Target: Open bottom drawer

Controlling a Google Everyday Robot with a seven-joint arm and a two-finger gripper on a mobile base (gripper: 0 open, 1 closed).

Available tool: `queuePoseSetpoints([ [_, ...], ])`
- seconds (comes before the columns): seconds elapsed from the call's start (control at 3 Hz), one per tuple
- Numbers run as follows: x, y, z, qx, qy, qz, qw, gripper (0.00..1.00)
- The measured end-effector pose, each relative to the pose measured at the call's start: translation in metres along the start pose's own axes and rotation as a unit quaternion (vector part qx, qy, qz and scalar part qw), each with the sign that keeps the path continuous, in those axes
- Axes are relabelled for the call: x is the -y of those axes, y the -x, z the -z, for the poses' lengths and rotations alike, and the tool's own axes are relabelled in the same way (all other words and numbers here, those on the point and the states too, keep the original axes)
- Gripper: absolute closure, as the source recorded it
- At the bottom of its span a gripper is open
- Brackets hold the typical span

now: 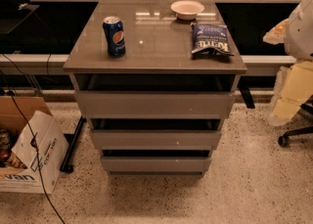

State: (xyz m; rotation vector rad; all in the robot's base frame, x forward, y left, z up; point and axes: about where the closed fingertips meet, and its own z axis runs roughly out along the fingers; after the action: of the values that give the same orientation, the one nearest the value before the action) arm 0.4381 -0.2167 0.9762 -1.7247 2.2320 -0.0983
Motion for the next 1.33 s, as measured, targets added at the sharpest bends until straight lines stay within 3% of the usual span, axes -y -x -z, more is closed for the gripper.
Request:
queuePoseSetpoints([
  [0.33,0.000,0.000,0.000,0.000,0.000,0.000,1.0000,0.00],
  [0.67,-0.006,0.001,-0.010,0.028,0.001,-0.006,0.9996,0.00],
  [1.33,-0.034,-0.001,-0.071,0.127,0.020,-0.040,0.9909,0.00],
])
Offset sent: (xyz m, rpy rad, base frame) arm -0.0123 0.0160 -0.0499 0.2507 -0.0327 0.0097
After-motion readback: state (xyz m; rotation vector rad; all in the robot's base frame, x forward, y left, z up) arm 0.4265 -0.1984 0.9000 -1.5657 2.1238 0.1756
